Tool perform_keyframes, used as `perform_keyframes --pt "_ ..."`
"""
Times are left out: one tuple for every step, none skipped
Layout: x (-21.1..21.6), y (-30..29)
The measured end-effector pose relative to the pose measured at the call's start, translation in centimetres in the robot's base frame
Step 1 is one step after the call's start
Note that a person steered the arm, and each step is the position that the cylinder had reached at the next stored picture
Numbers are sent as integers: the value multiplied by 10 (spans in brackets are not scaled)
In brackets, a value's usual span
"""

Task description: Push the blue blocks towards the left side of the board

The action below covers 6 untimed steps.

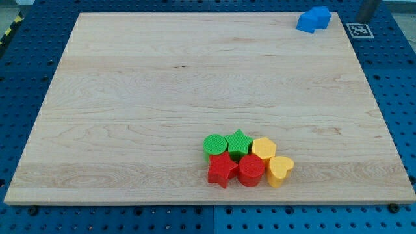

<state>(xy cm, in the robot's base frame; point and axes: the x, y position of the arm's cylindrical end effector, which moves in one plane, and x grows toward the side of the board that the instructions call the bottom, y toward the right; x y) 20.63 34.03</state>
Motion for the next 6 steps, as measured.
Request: perform_keyframes --pt "-14 -23" --pt "-15 -60" --pt "-6 -83" --pt "16 -94" --pt "33 -95" --pt "43 -97"
